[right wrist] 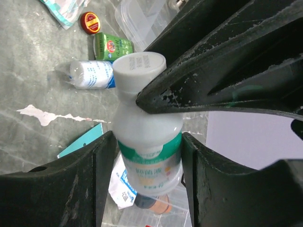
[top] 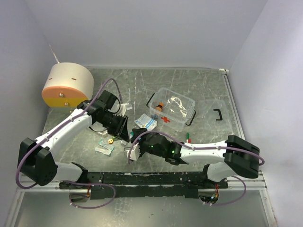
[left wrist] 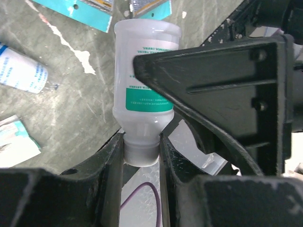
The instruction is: Organize the medicine kit
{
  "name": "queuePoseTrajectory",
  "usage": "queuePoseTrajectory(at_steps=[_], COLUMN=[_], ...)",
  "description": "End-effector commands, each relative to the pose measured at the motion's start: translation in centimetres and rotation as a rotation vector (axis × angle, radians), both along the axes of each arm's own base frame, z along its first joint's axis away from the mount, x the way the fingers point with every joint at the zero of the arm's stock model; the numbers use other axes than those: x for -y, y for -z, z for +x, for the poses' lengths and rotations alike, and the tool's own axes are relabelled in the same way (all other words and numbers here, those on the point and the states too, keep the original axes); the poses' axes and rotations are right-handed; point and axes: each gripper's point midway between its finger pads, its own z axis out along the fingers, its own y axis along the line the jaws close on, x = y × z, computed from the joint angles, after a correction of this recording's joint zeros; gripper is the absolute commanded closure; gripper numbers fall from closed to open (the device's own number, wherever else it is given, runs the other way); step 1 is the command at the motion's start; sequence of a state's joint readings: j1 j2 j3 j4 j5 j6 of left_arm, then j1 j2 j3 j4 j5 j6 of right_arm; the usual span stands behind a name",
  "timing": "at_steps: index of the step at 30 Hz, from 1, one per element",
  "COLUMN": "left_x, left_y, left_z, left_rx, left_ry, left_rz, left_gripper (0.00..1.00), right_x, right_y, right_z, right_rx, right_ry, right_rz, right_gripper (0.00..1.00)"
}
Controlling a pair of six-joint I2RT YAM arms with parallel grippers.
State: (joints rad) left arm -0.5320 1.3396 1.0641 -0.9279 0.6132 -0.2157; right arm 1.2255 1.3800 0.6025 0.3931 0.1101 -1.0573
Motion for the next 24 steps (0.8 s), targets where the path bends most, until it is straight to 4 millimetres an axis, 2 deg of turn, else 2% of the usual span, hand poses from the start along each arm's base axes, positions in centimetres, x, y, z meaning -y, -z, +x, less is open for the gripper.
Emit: queuePoseTrajectory(at_steps=[1,4,5,9,11,13,15,17,20,22,24], left_x=[1.7,2.1,2.0,1.7,1.6,1.4,0.8,0.4,-1.0,-2.2,-3.3], left_y=[-2.5,-2.6,-2.6,-2.4,-2.6,-2.9,-3.5,-4.9,-8.2,-10.3,-11.5], left_z=[-0.3,-0.7,-0.7,-0.4,-0.1,0.6,2.2,4.3,8.4,10.2,11.3], left_rx=[0.006,-0.012,-0.011,0.002,0.013,0.043,0.115,0.210,0.405,0.517,0.599], left_ry=[0.057,0.066,0.064,0.046,0.027,-0.019,-0.090,-0.187,-0.393,-0.515,-0.607], left_rz=[-0.120,-0.146,-0.142,-0.108,-0.100,-0.081,-0.041,-0.027,-0.068,-0.113,-0.134], left_gripper=[0.93,0.93,0.93,0.92,0.79,0.54,0.33,0.27,0.23,0.22,0.21], right_x=[-0.9,-1.5,-1.6,-1.5,-1.3,-0.9,-0.6,-0.3,0.1,0.5,1.1], right_y=[-0.6,-1.0,-1.1,-1.0,-1.4,-1.7,-2.5,-3.3,-5.7,-6.9,-7.8], right_z=[0.2,0.1,0.1,0.3,0.1,0.0,-0.3,-0.7,-1.5,-1.8,-1.6], right_rx=[0.041,0.032,0.031,0.024,0.010,-0.022,-0.062,-0.120,-0.223,-0.274,-0.329], right_ry=[-0.009,-0.019,-0.019,0.000,0.005,0.020,0.033,0.047,0.057,0.080,0.129], right_rz=[0.053,0.088,0.097,0.101,0.121,0.144,0.180,0.219,0.308,0.353,0.397], right_gripper=[0.45,0.46,0.50,0.82,0.88,0.91,0.93,0.94,0.96,0.96,0.97])
